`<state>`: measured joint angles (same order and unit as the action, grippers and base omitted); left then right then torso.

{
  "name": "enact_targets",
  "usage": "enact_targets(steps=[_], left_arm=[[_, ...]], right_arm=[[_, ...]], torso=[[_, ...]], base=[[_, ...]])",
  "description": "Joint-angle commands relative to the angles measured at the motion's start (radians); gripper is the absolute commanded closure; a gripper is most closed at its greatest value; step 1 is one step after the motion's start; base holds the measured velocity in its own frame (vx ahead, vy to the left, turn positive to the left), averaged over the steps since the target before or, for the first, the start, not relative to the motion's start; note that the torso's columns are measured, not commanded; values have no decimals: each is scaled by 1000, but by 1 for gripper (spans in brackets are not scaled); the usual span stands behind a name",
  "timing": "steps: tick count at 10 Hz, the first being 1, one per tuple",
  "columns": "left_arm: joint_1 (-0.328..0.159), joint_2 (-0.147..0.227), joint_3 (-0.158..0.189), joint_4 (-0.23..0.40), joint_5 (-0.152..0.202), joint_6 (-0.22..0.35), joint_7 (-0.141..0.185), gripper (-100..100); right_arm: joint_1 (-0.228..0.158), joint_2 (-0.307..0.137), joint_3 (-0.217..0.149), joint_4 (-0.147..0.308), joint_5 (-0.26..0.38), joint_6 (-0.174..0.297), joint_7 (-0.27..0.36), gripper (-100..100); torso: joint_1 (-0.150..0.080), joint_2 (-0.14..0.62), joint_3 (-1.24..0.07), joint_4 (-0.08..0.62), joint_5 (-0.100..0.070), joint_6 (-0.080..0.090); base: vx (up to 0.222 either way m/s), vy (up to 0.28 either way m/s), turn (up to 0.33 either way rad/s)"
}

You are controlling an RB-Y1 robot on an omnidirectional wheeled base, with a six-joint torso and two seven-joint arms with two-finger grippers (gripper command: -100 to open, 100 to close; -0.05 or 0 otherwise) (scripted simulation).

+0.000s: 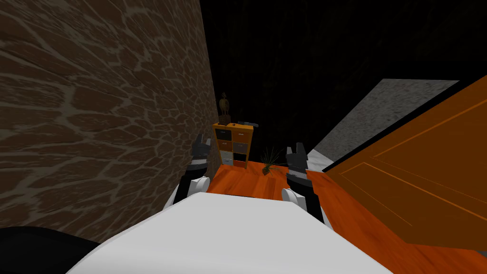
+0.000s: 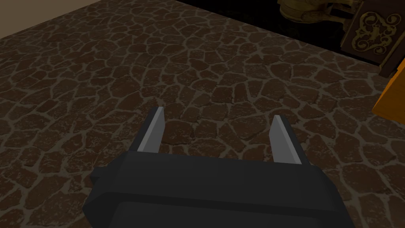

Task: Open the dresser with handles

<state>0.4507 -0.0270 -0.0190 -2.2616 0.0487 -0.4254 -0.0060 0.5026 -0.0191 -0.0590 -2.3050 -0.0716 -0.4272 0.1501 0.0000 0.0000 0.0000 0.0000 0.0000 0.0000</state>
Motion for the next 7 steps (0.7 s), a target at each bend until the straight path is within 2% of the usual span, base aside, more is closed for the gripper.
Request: enact_targets(steps=[1,7], left_arm=[[0,0,0,0,0,0,0,0],[0,0,0,0,0,0,0,0]], right_arm=[[0,0,0,0,0,0,0,0],[0,0,0,0,0,0,0,0]], torso=[[0,40,-82,41,0,0],[0,470,-939,470,0,0]], base=[[0,0,0],[0,0,0]])
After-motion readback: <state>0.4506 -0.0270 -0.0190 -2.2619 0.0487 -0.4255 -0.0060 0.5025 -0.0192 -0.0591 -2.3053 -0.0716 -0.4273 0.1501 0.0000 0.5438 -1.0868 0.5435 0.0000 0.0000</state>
